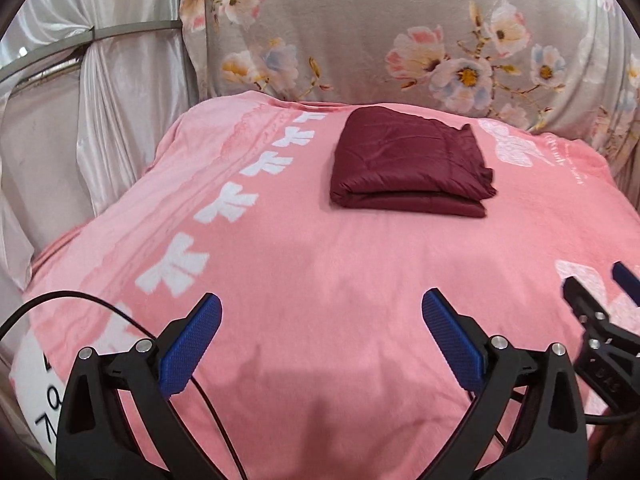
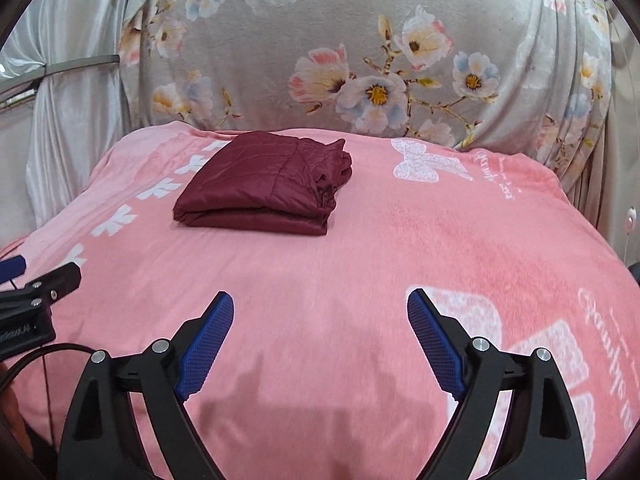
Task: Fold large clothes
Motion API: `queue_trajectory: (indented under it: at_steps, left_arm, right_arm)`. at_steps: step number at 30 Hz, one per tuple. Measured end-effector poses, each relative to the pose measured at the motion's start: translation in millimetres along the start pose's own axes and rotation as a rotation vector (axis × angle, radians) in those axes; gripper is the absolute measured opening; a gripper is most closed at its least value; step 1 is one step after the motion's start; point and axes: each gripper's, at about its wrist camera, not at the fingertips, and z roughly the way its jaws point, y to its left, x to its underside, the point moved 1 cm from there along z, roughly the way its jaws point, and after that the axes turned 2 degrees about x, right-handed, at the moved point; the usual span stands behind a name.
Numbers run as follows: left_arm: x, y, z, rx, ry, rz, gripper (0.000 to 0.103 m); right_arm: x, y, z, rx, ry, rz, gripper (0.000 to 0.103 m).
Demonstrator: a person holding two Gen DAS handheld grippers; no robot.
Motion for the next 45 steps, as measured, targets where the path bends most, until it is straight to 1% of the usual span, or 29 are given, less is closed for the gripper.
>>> queue_trajectory:
  at_steps: [2,3,5,6,8,10,11,12,14,16,19,21,25,32,36,45]
  left_arm:
    - [3.3,-0.7,-1.5,0.003,-0.003,-0.006,0.098]
    - [3.0,-1.3,2.9,-0.007,0.0,-0.008,0.098]
    - [2.2,-0.9,12.0,-0.008,-0.002,-0.03,0.098]
    - [1.3,-0.3,17.7,-0.004,-0.016,-0.051,0.098]
    - [1.5,-3.5,27.5,-0.021,-0.034,-0.066,0.098]
    - [0.9,-6.9,42.0,-0.034,-0.032,-0.061,0.098]
    - [0.2,-8.8,46.8,-0.035,-0.034,-0.061,0.098]
    - [-0.2,-10.1,51.9,-0.029,-0.044,-0.062,0.098]
    - [-1.6,-13.4,66.0,-0.053,-0.032,-0.055,0.098]
    - [-1.8,-14.0,78.4,-0.048,-0.029,-0.062,0.098]
    - [1.0,-11.9,91.1,-0.065,-0.029,-0.079,0.098]
    - [4.2,-8.3,97.7,-0.051,-0.001,-0.098,0.098]
    - [5.7,-7.2,97.7,-0.047,-0.001,-0.109,0.098]
    - [5.0,-12.9,92.6,-0.061,-0.029,-0.074,0.098]
    - [4.6,-14.3,90.5,-0.066,-0.04,-0.061,0.098]
    - [4.6,-18.4,88.4,-0.079,-0.054,-0.044,0.098]
  right_arm:
    - [5.8,-1.3,-4.5,-0.012,-0.004,0.011,0.087]
    - [7.8,-1.6,-3.3,-0.011,-0.003,0.012,0.087]
    - [13.1,-2.8,3.5,-0.007,0.01,0.016,0.087]
    - [16.1,-4.1,8.8,-0.004,0.015,0.024,0.087]
    - [19.5,-6.6,20.7,0.002,0.028,0.039,0.087]
    - [20.7,-8.0,34.2,0.007,0.06,0.056,0.087]
    - [20.3,-8.9,42.1,0.003,0.089,0.07,0.087]
    - [19.5,-9.8,47.4,-0.003,0.098,0.087,0.087]
    - [17.4,-10.8,52.5,-0.001,0.095,0.109,0.087]
    - [14.6,-9.0,59.8,0.013,0.103,0.111,0.087]
    - [14.7,-1.8,69.0,0.04,0.138,0.088,0.087]
    - [15.1,0.7,69.8,0.059,0.14,0.077,0.087]
    - [14.3,5.3,66.3,0.09,0.124,0.059,0.087]
    - [12.4,6.8,58.6,0.111,0.087,0.037,0.087]
    - [11.4,13.1,57.3,0.128,0.075,-0.001,0.087]
    - [11.3,14.1,56.2,0.134,0.069,-0.012,0.087]
